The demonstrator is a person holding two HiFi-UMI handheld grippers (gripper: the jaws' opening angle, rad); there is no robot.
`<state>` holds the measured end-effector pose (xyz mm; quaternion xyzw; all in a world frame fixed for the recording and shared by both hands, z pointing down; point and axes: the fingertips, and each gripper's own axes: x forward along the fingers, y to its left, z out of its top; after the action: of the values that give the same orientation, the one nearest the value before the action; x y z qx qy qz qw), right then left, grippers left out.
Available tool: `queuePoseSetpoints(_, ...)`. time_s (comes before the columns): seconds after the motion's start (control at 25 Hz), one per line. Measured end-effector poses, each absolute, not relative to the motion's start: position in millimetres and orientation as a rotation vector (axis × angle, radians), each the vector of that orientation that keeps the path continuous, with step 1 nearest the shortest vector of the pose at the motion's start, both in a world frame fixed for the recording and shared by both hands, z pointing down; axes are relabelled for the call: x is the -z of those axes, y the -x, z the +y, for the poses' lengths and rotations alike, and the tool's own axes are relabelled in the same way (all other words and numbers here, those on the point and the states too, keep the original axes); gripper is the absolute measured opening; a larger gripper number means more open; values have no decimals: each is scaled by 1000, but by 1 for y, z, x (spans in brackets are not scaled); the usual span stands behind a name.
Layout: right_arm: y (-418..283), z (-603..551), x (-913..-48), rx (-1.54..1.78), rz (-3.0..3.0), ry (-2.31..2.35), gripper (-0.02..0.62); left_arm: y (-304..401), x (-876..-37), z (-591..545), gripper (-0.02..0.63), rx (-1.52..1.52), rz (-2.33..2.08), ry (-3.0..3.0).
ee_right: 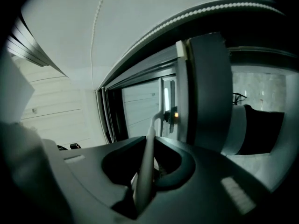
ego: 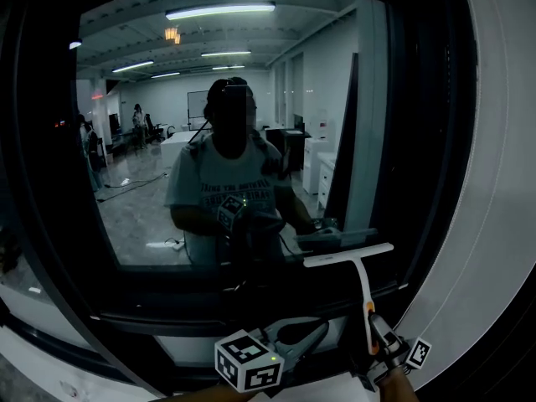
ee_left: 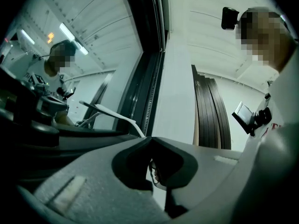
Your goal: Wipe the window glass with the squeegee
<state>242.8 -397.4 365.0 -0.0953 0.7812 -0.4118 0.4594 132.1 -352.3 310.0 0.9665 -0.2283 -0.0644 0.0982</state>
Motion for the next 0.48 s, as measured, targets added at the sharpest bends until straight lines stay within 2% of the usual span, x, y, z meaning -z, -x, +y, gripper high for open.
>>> queuePoseSetpoints(0.48,-148,-396,-159,698,2065,-2,63,-68,-199,-327,0,276,-777,-3034)
